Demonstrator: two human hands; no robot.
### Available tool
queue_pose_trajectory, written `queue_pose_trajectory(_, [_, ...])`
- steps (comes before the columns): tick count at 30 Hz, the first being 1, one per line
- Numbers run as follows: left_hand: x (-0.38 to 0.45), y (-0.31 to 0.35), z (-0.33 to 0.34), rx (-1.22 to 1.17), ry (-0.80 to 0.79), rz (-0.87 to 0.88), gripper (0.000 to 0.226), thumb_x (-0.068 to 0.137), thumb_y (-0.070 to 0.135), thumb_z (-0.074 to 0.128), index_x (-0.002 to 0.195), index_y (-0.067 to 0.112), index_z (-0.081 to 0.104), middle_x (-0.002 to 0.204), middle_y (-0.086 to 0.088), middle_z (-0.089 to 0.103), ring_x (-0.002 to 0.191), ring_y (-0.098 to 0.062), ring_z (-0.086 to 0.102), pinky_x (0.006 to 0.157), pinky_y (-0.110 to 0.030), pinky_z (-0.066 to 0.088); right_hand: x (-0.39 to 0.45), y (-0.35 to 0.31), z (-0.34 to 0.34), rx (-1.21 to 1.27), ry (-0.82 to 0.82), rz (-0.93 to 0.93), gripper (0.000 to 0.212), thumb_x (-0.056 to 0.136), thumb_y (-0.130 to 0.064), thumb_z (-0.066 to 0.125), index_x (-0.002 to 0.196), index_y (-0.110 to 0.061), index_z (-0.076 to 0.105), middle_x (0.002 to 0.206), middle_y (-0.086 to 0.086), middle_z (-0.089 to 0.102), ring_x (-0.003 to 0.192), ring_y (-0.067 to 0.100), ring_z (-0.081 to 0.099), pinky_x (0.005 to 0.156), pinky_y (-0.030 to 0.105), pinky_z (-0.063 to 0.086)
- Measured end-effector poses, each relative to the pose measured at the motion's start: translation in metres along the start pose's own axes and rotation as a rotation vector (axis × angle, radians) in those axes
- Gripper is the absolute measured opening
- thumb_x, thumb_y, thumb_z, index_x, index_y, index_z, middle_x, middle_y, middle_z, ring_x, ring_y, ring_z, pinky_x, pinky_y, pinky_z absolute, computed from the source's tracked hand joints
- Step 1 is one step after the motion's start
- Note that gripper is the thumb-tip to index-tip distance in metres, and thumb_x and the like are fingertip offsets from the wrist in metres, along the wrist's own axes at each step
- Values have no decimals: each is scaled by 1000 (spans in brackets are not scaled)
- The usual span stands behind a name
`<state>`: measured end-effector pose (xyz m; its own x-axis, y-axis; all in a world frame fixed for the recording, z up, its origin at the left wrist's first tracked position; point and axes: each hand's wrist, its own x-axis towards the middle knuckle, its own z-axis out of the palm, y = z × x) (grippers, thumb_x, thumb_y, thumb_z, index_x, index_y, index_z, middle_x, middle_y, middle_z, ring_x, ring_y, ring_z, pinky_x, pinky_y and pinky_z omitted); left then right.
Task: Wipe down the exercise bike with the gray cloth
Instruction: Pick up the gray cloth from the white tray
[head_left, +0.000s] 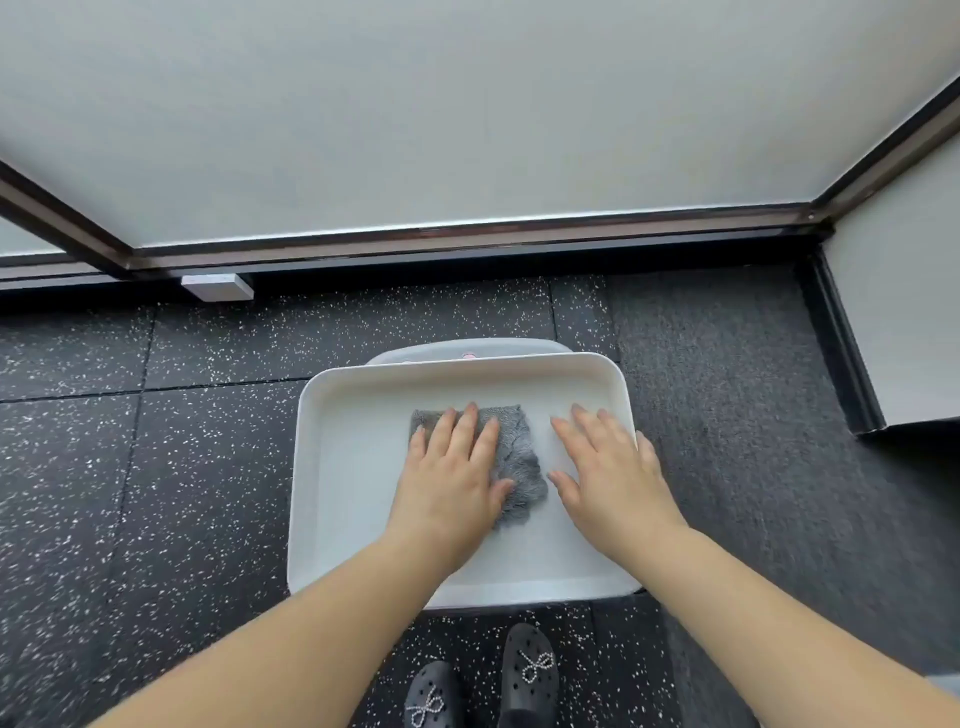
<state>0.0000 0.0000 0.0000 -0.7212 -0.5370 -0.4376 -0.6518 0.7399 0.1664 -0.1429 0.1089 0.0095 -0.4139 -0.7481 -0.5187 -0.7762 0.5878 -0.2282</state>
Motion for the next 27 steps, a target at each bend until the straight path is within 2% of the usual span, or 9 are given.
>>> queue_pose_trajectory(3, [4, -4, 6, 74, 14, 31, 72, 89, 51, 46, 148, 20, 17, 157, -11, 15, 142, -32, 18, 112, -48, 25, 1, 5, 5, -16, 4, -13, 57, 96, -44, 36, 148, -30, 18, 160, -6, 4, 148, 20, 1, 117, 49, 7])
queue_pose_trajectory(6, [6, -11, 12, 117, 104, 124, 68, 63, 34, 82, 123, 14, 58, 119, -18, 61, 99, -37, 60, 75, -41, 55, 0, 7, 7, -19, 3, -29, 56, 96, -44, 35, 147, -30, 18, 160, -6, 2, 148, 20, 0, 117, 49, 6])
queue_pose_trajectory(7, [5, -10, 9, 122, 129, 124, 63, 57, 23, 85, 115, 13, 63, 105, -15, 65, 87, -35, 61, 62, -37, 55, 0, 7, 6, -24, 0, -29, 56, 96, -44, 35, 147, -30, 19, 160, -6, 2, 148, 20, 0, 117, 49, 6])
queue_pose_trajectory(9, [1, -4, -3, 102, 122, 113, 52, 62, 5, 75, 112, 15, 60, 99, -10, 60, 87, -31, 55, 52, -32, 46, -1, 6, 3, -11, -5, -24, 56, 96, -44, 35, 148, -29, 19, 161, -5, 3, 148, 20, 1, 117, 49, 5])
queue_pose_trajectory(12, [-3, 0, -16, 54, 31, 29, 41, 77, -6, 50, 112, 15, 50, 110, -7, 46, 103, -29, 43, 59, -34, 36, -9, 4, -7, 20, 12, -22, 55, 97, -42, 36, 148, -29, 19, 160, -3, 8, 148, 17, 4, 118, 47, 5])
queue_pose_trajectory(16, [-8, -6, -36, -122, 129, -31, 32, 76, 0, 55, 103, 16, 56, 99, -4, 48, 94, -28, 47, 59, -34, 42, -24, -2, -32, 62, 103, -50, 51, 96, -35, 41, 144, -27, 28, 157, -3, 18, 145, 17, 14, 119, 42, 12])
queue_pose_trajectory(21, [-27, 5, -95, -454, 279, -60, 29, 84, 11, 56, 108, 25, 64, 98, 1, 55, 95, -17, 49, 74, -27, 43, -42, -23, -77, 303, 202, -99, 43, 96, -29, 46, 138, -24, 42, 147, -6, 39, 136, 12, 33, 112, 31, 26])
queue_pose_trajectory(24, [-43, 15, -135, -618, 337, -4, 30, 84, 7, 58, 104, 28, 67, 94, 7, 56, 81, 7, 52, 70, -3, 36, -54, -46, -113, 557, 193, -135, 34, 95, -32, 49, 128, -27, 52, 127, -12, 56, 117, 5, 50, 97, 17, 36])
queue_pose_trajectory(27, [-61, 23, -174, -654, 371, 13, 29, 85, 11, 59, 104, 31, 67, 99, 13, 57, 82, 7, 50, 73, 4, 31, -68, -70, -150, 756, 182, -136, 10, 92, -30, 54, 98, -26, 61, 95, -12, 66, 88, 3, 59, 75, 12, 43])
